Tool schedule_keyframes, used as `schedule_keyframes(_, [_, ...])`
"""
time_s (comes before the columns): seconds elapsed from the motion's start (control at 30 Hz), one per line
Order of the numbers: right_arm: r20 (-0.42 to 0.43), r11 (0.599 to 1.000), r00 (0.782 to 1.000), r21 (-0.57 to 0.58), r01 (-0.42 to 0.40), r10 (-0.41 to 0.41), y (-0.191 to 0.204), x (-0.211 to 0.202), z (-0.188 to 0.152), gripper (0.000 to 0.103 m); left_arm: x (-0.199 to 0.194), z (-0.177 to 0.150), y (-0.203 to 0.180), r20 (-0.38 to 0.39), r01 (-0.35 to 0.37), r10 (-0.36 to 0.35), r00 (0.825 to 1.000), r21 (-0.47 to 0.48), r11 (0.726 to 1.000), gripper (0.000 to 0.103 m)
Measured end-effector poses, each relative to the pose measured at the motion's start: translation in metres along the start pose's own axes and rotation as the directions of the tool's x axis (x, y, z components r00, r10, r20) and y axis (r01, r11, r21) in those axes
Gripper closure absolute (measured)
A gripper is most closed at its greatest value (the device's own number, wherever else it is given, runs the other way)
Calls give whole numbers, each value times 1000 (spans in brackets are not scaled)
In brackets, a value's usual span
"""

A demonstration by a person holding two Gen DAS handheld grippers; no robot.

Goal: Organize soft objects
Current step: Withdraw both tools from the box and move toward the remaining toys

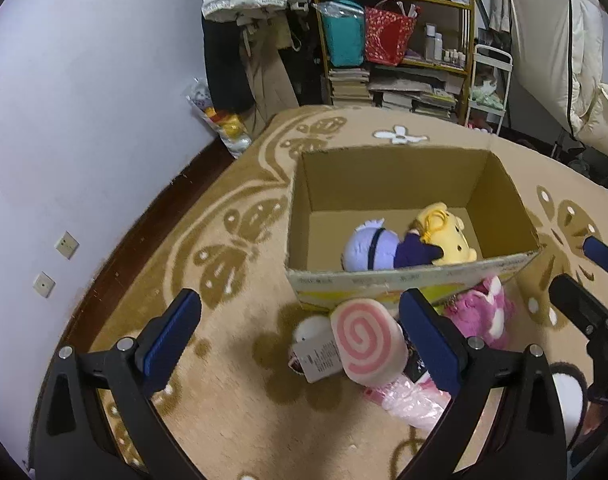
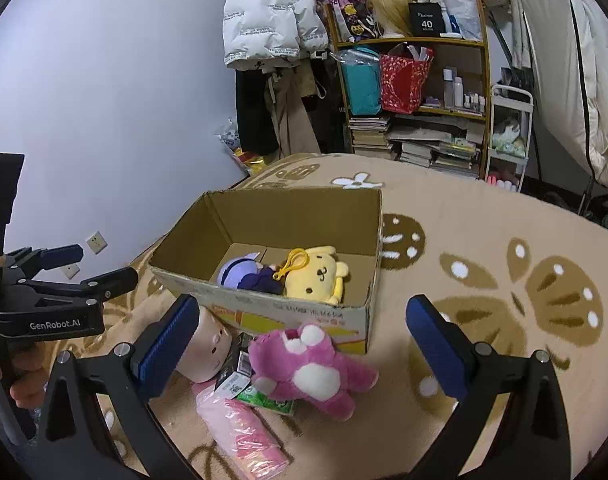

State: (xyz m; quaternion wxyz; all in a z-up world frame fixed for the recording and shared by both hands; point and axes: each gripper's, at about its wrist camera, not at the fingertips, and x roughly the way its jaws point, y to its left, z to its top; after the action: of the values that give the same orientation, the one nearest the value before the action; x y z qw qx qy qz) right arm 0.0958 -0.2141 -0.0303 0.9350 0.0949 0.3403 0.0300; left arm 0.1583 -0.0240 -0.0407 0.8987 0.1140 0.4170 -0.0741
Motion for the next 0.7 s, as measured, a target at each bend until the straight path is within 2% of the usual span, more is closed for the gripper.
schedule_keyframes(0.17, [-18, 1000, 1000, 10, 7, -7, -1, 6, -10, 0, 11, -6, 0, -48, 36, -37, 998, -21, 999, 5])
schedule_keyframes(0.37, [-51, 1000, 999, 17, 17, -16, -7, 17, -21, 0, 22, -8, -4, -78, 15, -16, 997, -4, 1000, 5])
schedule_keyframes(0.7, [-138, 999, 990, 12, 36, -34, -12, 43, -42, 0, 36, -10, -6, -116, 36, -38, 992, -19, 999, 5])
